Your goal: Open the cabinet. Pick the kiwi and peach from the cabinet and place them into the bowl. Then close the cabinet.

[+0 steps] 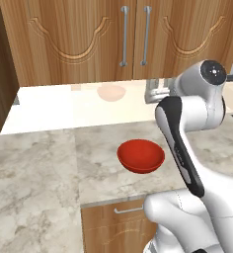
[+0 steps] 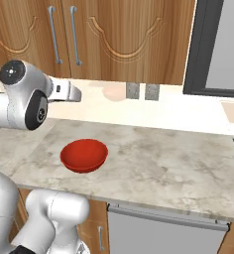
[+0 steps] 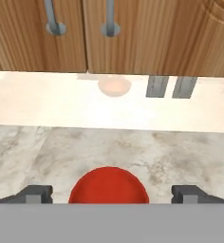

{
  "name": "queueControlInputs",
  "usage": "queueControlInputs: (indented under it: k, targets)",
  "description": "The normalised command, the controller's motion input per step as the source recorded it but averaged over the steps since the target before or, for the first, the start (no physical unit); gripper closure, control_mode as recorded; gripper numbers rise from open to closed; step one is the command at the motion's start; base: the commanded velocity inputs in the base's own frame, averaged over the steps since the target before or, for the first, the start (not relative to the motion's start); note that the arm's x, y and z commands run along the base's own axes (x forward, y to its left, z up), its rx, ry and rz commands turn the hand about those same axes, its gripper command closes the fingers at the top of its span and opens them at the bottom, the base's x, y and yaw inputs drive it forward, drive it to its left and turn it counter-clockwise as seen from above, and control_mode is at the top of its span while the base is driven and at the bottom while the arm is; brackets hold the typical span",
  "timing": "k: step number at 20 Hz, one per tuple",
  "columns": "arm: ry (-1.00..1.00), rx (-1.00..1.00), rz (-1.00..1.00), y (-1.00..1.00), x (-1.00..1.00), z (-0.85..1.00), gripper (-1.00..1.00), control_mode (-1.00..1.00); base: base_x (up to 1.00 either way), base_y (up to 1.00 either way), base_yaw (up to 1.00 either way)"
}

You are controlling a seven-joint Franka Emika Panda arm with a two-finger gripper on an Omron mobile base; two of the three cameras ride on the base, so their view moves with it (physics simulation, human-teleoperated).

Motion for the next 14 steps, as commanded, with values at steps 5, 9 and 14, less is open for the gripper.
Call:
queueControlInputs:
  k: [5,9,14]
  targets:
    - [-0.07,0.0,0.0,0.0,0.0,0.64,-1.0,-1.0,0.0,0.0,0.0]
    - [-0.12,0.0,0.0,0.01,0.01,0.45,-1.0,-1.0,0.0,0.0,0.0]
    - [-0.16,0.0,0.0,0.03,0.08,0.31,-1.0,-1.0,0.0,0.0,0.0]
